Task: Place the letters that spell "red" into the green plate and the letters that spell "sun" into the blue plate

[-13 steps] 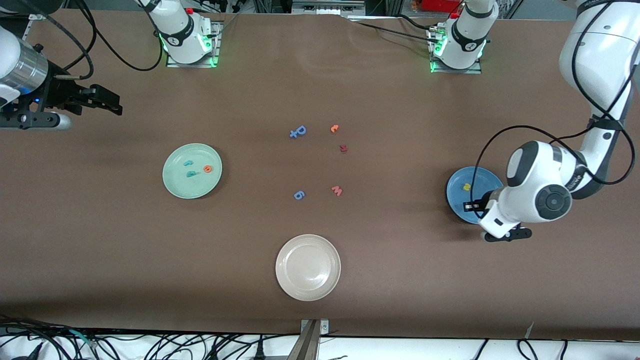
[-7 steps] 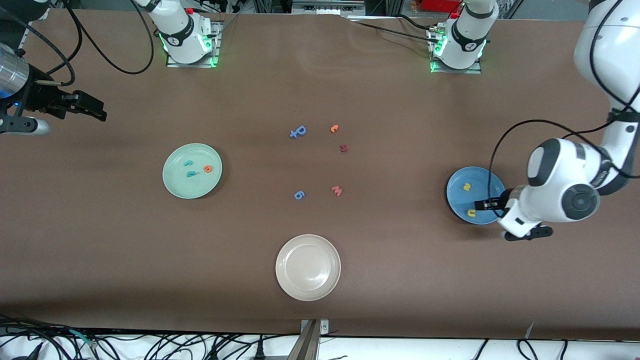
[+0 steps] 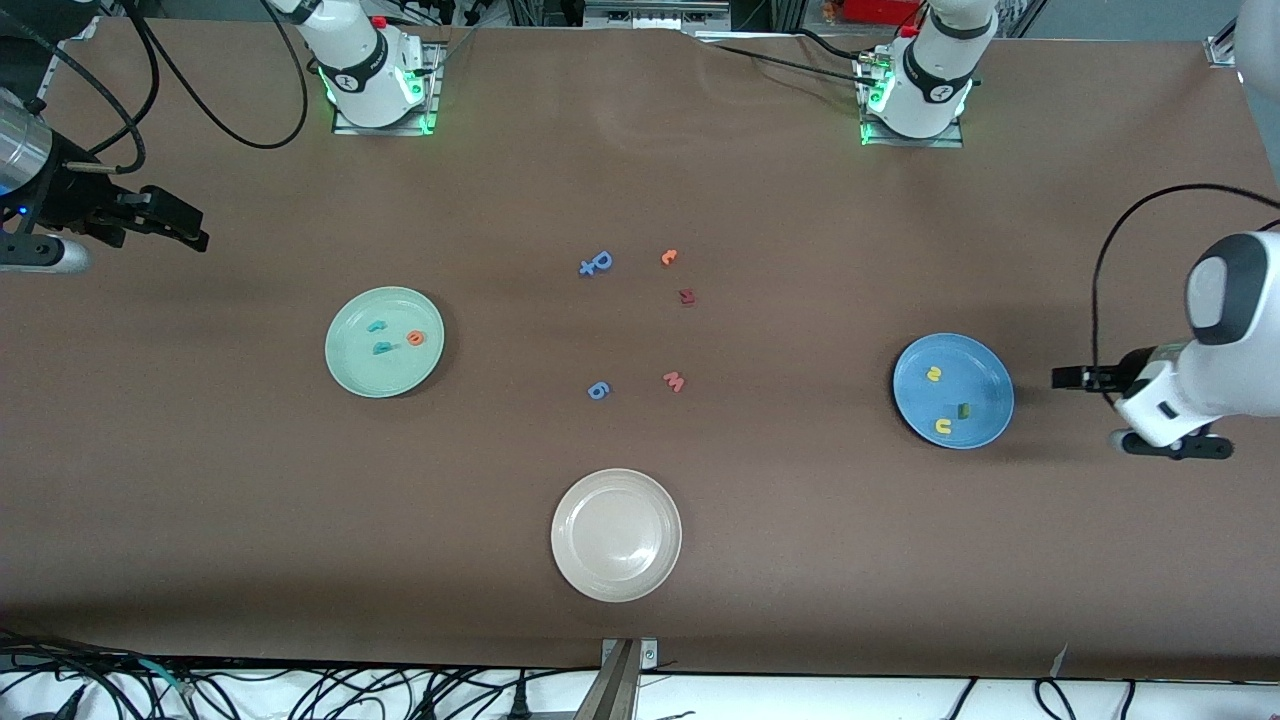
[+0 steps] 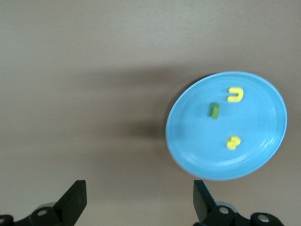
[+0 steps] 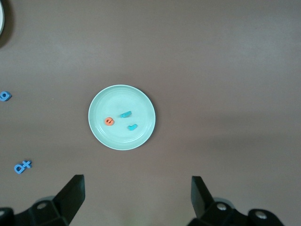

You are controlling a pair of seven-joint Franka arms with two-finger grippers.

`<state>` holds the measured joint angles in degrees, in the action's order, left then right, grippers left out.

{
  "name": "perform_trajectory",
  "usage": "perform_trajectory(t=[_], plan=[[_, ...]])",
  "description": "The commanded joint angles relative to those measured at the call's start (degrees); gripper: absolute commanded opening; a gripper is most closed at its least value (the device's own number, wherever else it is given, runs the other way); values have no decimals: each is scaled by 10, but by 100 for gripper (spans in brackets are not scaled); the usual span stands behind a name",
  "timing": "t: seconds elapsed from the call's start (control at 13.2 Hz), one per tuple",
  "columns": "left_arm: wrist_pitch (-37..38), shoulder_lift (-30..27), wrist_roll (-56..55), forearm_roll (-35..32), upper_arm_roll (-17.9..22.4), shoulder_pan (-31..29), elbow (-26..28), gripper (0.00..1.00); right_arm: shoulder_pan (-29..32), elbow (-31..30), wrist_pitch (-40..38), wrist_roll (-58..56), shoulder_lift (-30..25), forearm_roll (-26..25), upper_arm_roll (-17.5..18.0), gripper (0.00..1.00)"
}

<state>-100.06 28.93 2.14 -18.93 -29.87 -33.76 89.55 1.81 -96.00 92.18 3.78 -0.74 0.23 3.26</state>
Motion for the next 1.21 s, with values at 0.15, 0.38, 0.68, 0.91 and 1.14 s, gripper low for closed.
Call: perform_trajectory(t=[0.15,0.38,0.68,0.91,1.14], plan=[[105,-145,28,70,114,114,8,100,-6,3,-9,-3,-5,12,4,100],[165,-215,30,157,264,270,2,100,-6,3,-11,-4,-3,12,0,100],[173,-258,30,173,305,327,-2,100,-6,4,-24,-2,-2,20,-1,100],[138,-259,26,179,314,335,1,100,-5,4,-24,-3,-1,23,-1,100],[129,-260,27,186,325,347,1,100,-5,4,-24,-3,-1,23,-3,100]])
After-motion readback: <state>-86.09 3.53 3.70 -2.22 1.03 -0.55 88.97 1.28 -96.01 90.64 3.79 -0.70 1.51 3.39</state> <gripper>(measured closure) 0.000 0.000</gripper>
